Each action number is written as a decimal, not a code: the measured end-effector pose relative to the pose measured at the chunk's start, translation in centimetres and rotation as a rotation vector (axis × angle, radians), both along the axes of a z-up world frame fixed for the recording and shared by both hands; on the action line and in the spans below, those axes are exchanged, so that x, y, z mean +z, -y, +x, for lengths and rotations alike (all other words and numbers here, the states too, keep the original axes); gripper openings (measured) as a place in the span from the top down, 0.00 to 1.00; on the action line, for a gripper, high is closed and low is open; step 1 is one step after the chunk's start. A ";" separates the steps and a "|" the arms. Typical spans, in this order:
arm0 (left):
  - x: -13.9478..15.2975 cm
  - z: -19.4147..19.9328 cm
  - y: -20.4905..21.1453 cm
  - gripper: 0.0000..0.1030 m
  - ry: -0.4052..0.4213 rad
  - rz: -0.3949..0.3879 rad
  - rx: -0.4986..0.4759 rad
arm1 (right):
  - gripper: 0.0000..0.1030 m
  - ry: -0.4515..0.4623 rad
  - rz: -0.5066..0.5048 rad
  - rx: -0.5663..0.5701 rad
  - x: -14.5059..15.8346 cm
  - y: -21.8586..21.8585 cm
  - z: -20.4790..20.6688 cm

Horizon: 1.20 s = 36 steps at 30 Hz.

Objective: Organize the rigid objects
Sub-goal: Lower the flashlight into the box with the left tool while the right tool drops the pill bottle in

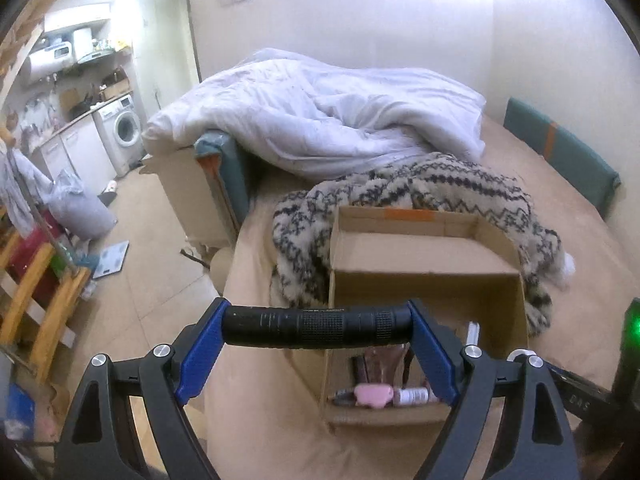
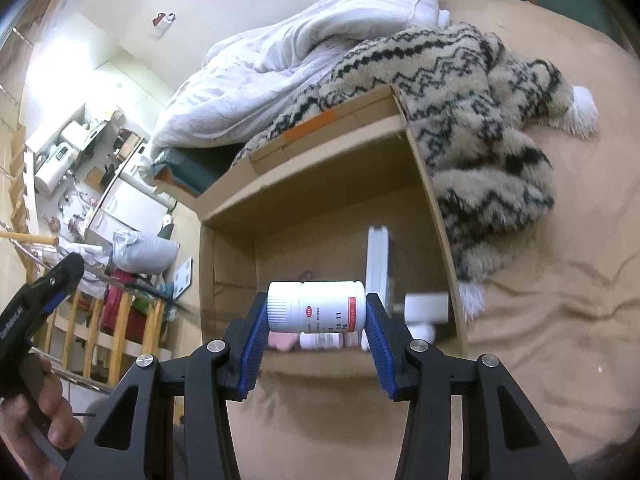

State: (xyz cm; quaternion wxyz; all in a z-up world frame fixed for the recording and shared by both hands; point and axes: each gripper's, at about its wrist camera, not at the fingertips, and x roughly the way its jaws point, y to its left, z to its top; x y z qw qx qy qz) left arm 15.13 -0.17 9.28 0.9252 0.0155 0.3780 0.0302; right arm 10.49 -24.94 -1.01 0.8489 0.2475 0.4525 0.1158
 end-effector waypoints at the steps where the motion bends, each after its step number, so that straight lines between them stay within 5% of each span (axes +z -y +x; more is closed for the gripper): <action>1: -0.2 0.6 0.2 0.18 -0.005 -0.005 0.003 | 0.52 0.004 -0.011 0.001 0.0 -0.1 0.5; 7: -6.0 3.8 3.0 0.18 -0.097 0.009 -0.040 | 0.52 -0.019 -0.038 0.026 -1.9 -0.4 2.2; 12: -12.4 5.3 4.5 0.18 -0.230 0.011 -0.060 | 0.52 -0.143 0.043 0.049 -5.2 -0.5 2.9; 17: -16.1 5.8 5.2 0.18 -0.302 0.019 -0.056 | 0.52 -0.160 -0.032 0.069 -5.6 -1.5 3.5; 30: -18.6 6.6 6.4 0.17 -0.332 0.063 -0.078 | 0.52 -0.174 -0.122 0.083 -6.1 -2.7 4.1; 36: -18.6 6.7 6.0 0.14 -0.360 0.008 -0.061 | 0.49 -0.154 -0.094 0.080 -5.9 -2.7 4.4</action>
